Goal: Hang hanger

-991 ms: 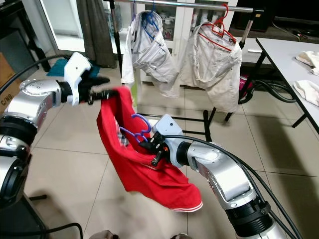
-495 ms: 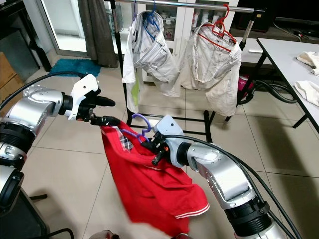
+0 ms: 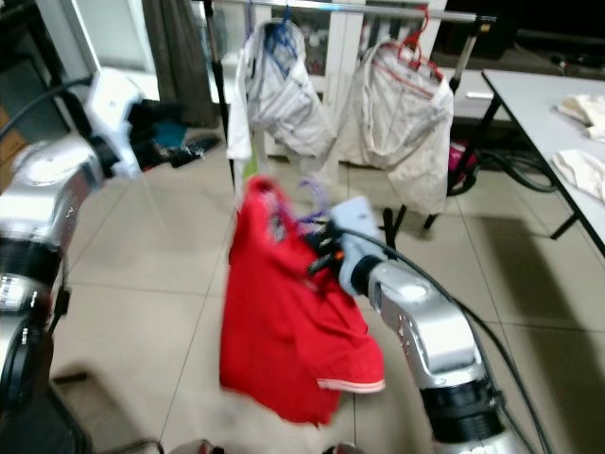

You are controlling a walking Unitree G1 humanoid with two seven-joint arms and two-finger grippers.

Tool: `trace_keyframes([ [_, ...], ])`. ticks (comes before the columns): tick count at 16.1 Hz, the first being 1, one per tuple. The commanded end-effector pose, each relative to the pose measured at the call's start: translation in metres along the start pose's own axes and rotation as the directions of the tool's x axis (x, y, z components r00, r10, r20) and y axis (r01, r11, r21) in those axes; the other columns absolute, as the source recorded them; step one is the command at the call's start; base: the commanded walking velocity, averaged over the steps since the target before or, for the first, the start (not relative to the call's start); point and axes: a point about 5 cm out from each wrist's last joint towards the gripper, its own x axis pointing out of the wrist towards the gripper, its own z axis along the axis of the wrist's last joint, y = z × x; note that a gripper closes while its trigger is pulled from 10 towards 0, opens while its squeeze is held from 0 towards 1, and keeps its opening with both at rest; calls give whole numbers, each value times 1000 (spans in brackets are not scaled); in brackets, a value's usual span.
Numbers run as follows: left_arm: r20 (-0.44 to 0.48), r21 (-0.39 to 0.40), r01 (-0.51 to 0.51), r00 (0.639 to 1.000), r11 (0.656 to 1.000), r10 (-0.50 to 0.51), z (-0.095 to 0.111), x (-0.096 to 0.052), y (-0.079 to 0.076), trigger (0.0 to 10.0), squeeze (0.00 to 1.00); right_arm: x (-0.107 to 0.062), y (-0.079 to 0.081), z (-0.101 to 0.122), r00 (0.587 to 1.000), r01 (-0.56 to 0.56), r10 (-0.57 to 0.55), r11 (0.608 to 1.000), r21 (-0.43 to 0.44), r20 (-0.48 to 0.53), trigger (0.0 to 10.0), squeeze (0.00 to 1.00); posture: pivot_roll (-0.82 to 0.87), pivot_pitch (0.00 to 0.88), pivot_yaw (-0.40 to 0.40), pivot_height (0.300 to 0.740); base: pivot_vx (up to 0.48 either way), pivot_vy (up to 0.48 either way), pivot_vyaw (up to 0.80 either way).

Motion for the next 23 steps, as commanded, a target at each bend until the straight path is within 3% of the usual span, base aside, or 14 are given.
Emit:
trace_keyframes([
  [1,-22,-29,-58,998,998,57,-12,-7,-5,10000,435,-4,-14,5,989,139,-139,990,17,58,5333,0,-88,35,14,740,0,0,0],
  [2,-29,-39,-69,997,997,68,-18,-12,-9,10000,435,-4,-18,4,979,190,-192,981,34,65,5333,0,-87,38,13,740,0,0,0],
  [3,-61,-48,-120,991,992,117,-36,-21,-29,10000,0,-6,-28,-1,948,306,-312,948,83,65,10000,0,-89,44,10,740,0,0,0],
  [5,-89,-96,-151,986,984,143,-55,-30,-66,10000,0,-13,-37,-2,892,416,-433,899,136,132,10000,0,-87,51,2,740,0,0,0],
  [8,-139,-117,-216,970,969,199,-67,-32,-86,10000,0,-12,-28,-2,889,392,-421,903,175,180,10000,0,-94,57,-4,740,0,0,0],
  [13,-154,-100,-257,958,961,241,-66,-33,-96,10000,0,-15,-29,-8,877,416,-442,894,164,189,10000,0,-95,59,-3,740,287,0,0],
  [15,-183,-55,-252,954,966,238,-76,-38,-103,10000,0,-18,-33,-16,865,447,-472,879,168,171,10000,0,-93,60,-3,740,319,0,0],
  [23,-189,-58,-273,948,960,258,-74,-40,-102,10000,0,-10,-25,-16,898,387,-408,910,149,165,10000,0,-85,58,-6,740,356,0,0],
])
